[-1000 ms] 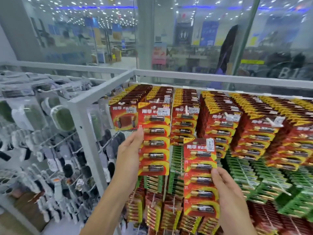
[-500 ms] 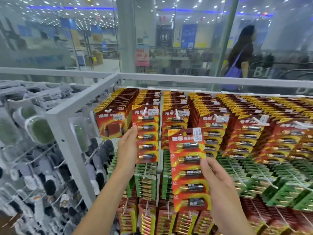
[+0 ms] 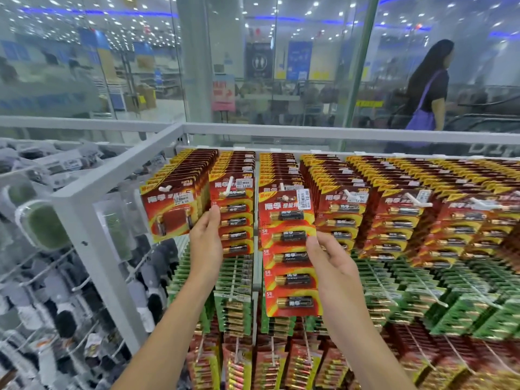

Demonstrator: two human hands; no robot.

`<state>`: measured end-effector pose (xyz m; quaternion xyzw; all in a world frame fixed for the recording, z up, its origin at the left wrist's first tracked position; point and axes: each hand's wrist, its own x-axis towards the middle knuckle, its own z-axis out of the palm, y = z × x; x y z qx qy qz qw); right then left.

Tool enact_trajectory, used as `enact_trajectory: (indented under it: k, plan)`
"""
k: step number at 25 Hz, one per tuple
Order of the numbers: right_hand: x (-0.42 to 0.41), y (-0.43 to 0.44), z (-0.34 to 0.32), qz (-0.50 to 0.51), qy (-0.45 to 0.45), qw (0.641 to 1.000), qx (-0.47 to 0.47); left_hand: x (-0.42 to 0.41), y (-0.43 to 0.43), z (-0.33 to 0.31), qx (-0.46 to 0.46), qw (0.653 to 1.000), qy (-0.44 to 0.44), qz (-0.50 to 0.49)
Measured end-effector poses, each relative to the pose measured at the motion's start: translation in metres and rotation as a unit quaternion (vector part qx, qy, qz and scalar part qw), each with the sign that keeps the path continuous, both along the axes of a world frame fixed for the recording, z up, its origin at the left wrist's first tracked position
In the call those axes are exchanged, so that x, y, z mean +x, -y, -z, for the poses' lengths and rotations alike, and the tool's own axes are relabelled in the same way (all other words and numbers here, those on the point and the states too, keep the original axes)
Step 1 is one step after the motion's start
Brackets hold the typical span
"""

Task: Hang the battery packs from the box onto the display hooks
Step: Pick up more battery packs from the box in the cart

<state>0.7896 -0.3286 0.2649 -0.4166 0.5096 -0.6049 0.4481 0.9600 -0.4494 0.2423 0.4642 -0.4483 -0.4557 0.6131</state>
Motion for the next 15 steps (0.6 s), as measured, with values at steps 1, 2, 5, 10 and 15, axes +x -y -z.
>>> enact_trajectory:
  k: [1, 2, 5, 10, 15]
  plan:
    - [0.004, 0.001, -0.002, 0.001, 0.01, 1.0, 0.0, 0.0, -0.002, -0.002, 0.0, 1.0, 0.0, -0.005]
    - [0.006, 0.004, -0.002, 0.004, 0.016, 1.0, 0.002, 0.001, -0.002, -0.001, -0.002, 1.0, 0.005, -0.008]
    - [0.015, 0.017, -0.004, 0.025, 0.012, 1.0, 0.002, 0.004, -0.003, 0.0, -0.013, 0.999, 0.029, -0.024]
    - [0.019, 0.057, 0.004, 0.096, -0.035, 0.995, 0.007, 0.007, -0.001, 0.005, -0.023, 0.997, 0.064, -0.046]
    - [0.017, 0.069, 0.02, 0.112, -0.036, 0.993, -0.007, 0.012, -0.002, 0.011, -0.046, 0.993, 0.095, -0.056]
